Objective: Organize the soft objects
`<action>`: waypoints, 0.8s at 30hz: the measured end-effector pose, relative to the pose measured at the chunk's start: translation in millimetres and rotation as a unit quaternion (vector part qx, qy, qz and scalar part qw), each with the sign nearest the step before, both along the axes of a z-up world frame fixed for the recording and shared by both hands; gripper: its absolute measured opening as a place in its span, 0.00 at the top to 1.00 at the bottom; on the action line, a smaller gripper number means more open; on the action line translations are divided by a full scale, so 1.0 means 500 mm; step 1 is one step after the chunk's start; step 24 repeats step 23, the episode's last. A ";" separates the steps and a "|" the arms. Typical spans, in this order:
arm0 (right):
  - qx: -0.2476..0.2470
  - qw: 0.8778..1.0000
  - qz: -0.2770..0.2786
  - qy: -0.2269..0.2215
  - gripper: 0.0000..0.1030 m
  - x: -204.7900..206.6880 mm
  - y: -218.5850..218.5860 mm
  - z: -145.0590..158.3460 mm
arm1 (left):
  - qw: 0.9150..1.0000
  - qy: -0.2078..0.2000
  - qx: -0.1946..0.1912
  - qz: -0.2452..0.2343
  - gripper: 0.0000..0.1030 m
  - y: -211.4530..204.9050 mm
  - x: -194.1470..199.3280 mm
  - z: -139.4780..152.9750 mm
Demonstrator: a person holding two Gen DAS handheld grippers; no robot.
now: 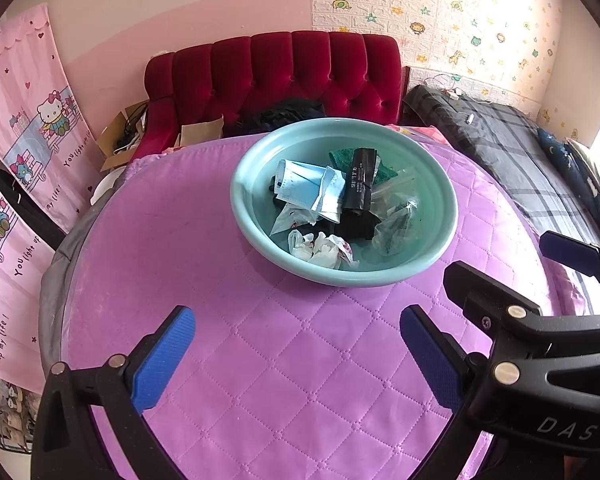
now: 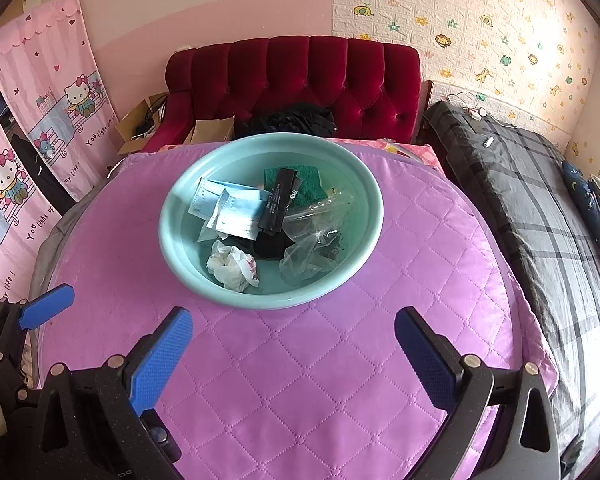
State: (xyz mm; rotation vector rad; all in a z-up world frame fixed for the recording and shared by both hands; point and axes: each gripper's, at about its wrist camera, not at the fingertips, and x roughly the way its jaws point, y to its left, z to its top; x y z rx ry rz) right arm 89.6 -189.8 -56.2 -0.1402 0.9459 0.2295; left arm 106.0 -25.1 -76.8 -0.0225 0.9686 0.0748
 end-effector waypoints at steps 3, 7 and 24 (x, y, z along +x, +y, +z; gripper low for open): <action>0.000 1.000 0.001 0.002 0.00 0.004 0.000 -0.001 | 1.000 0.001 0.000 0.001 0.00 -0.001 0.002 -0.002; -0.002 1.000 0.003 0.000 0.00 0.006 0.002 -0.001 | 1.000 0.002 -0.001 0.002 0.00 0.000 0.004 -0.003; -0.004 1.000 0.009 -0.003 0.00 0.010 0.004 -0.003 | 1.000 0.001 -0.001 0.007 0.00 0.001 0.005 -0.003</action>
